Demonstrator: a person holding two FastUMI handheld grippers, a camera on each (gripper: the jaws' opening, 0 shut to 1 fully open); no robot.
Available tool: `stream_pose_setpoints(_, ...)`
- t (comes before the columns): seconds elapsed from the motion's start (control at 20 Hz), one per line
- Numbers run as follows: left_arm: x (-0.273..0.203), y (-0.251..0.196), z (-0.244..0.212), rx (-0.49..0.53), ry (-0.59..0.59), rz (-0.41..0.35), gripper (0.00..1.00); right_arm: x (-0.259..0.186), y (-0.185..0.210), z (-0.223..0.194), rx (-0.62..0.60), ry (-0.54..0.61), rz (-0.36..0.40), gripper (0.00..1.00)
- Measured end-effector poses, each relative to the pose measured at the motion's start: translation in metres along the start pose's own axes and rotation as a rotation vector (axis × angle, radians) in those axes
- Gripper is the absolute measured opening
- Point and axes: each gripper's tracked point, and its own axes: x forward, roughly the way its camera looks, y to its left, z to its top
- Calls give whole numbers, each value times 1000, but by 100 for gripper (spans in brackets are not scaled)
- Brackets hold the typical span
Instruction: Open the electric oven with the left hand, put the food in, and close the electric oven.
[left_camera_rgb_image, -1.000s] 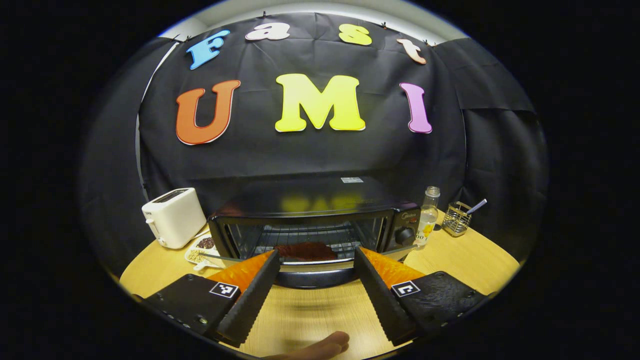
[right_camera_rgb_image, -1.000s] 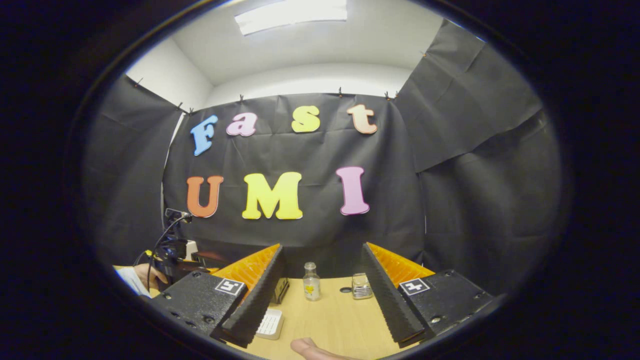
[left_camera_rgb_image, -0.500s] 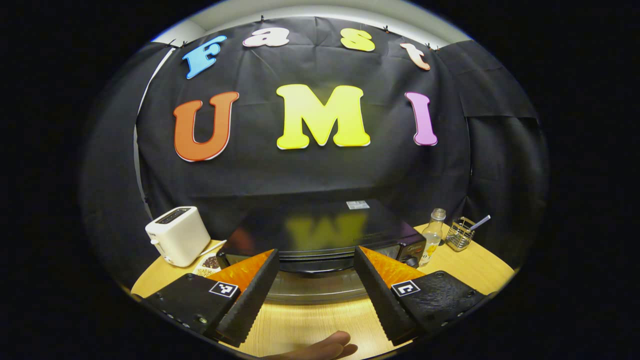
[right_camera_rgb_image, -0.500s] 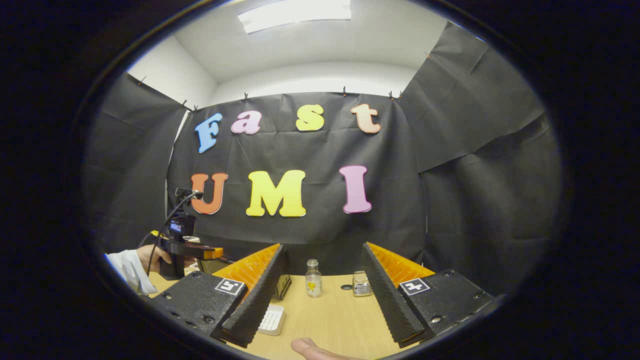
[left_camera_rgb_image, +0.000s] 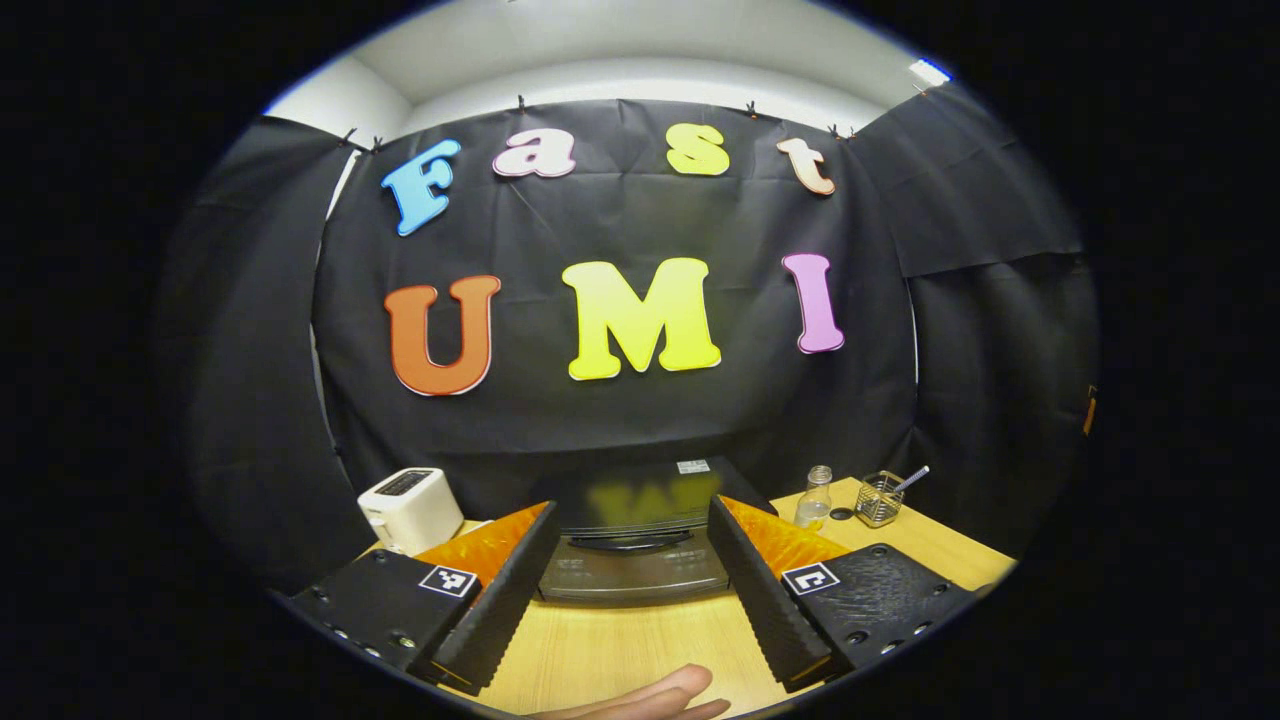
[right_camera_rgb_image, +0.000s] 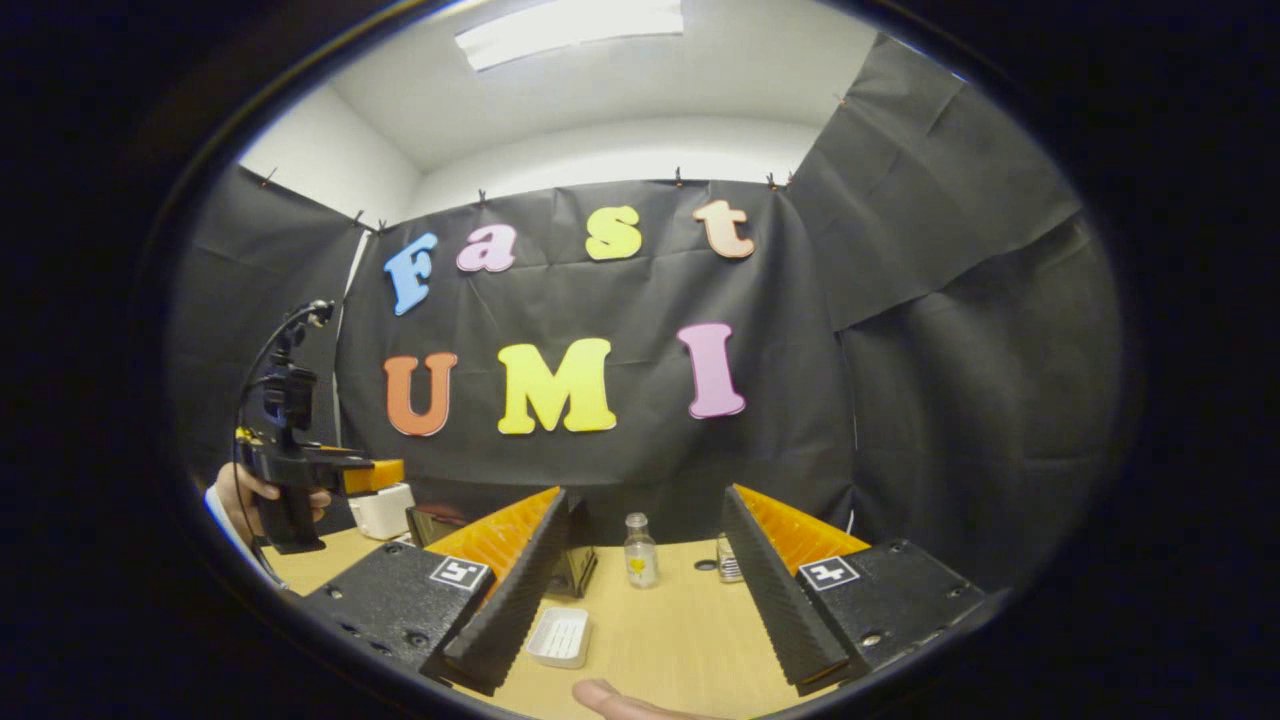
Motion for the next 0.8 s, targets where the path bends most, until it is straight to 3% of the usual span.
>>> stream_pose_setpoints(0.15,-39,6,11,19,-23,44,95,-5,1,3,0,6,-15,98)
stream_pose_setpoints(0.3,-68,3,19,29,-52,42,95,-11,4,10,-15,-7,-23,98)
stream_pose_setpoints(0.8,-132,23,-6,-78,-54,66,95,-12,0,13,-47,-15,-74,97)
